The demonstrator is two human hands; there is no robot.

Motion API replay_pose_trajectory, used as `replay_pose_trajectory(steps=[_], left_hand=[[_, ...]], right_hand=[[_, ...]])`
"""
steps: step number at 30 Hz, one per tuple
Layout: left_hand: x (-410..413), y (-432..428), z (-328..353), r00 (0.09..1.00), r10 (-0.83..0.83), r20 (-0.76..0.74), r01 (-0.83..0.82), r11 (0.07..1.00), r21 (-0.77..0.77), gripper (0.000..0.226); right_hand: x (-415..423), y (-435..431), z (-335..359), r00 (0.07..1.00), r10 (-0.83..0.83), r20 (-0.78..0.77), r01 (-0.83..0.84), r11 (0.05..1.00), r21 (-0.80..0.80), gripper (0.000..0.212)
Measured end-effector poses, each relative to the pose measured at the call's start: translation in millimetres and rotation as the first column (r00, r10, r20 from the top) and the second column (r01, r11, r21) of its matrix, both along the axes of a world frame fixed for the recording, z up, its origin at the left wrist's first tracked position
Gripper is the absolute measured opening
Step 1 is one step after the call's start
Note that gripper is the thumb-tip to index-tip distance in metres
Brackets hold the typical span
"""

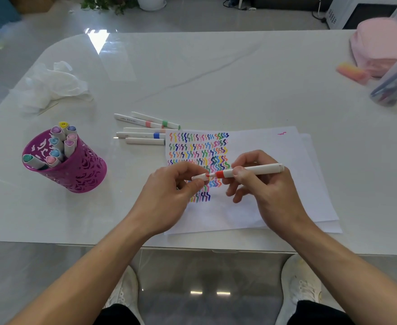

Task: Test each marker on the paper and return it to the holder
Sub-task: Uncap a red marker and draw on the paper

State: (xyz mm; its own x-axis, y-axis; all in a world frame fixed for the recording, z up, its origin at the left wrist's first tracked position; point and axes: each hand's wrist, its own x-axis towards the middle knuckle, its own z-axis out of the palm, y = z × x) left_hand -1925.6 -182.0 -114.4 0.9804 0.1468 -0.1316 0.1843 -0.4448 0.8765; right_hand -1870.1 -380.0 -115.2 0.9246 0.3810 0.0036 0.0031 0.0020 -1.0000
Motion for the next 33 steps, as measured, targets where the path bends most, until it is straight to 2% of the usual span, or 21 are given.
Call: replay_pose_trajectory(steps=[7, 11, 20, 29, 33], left_hand=[[-0.8, -2.3, 3.1, 0.998, -0.06, -0.022, 0.06, 0.997, 0.044, 0.011], [-1.6, -2.7, 4.3, 0.998, -0.052, -0.039, 0.051, 0.999, -0.013, 0.015], [-4.6, -4.7, 6.6, 0.999, -0.029, 0.02, 0.028, 0.999, 0.034, 0.018], [-6.6, -9.7, 7.6, 0.998, 0.024, 0.065, -0.017, 0.995, -0.103, 0.013], [-6.7, -10.9, 16.0, 0.987, 0.112, 0.112, -0.079, 0.96, -0.268, 0.011]], right_hand=[[-2.2, 1.8, -1.3, 1.0, 0.016, -0.007, -0.016, 0.999, -0.034, 0.004], [-3.0, 1.9, -0.3, 1.0, 0.014, -0.016, -0.015, 0.999, -0.038, 0.008], [-0.2, 0.1, 6.2, 0.995, 0.038, -0.089, -0.034, 0.998, 0.043, 0.007], [-2.1, -2.1, 10.5, 0.985, 0.048, -0.165, -0.025, 0.99, 0.138, 0.015], [4.5, -4.1, 12.0, 0.974, 0.062, -0.217, -0.037, 0.992, 0.118, 0.027]])
